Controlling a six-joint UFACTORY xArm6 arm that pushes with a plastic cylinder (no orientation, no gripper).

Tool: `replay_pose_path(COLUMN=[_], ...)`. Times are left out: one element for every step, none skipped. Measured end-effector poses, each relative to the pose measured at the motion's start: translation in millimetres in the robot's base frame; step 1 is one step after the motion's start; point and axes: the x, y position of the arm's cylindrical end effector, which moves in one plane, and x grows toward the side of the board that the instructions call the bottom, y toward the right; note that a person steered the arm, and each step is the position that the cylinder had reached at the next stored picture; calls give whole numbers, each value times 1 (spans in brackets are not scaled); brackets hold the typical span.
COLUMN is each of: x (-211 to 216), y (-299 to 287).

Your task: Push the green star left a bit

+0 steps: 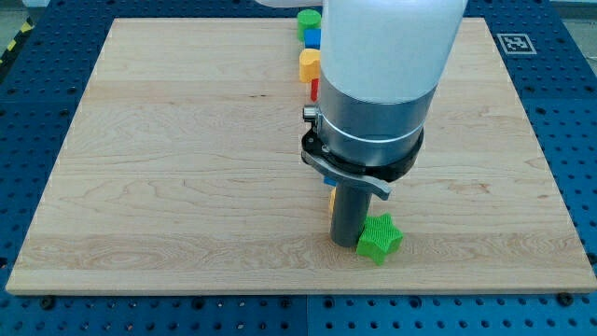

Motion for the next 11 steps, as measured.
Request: replay_pose_path(x=[0, 0, 0, 1, 29, 45, 46, 46, 46, 46, 33], y=[-43, -79, -80, -79, -61, -32, 10, 40, 57, 78, 129])
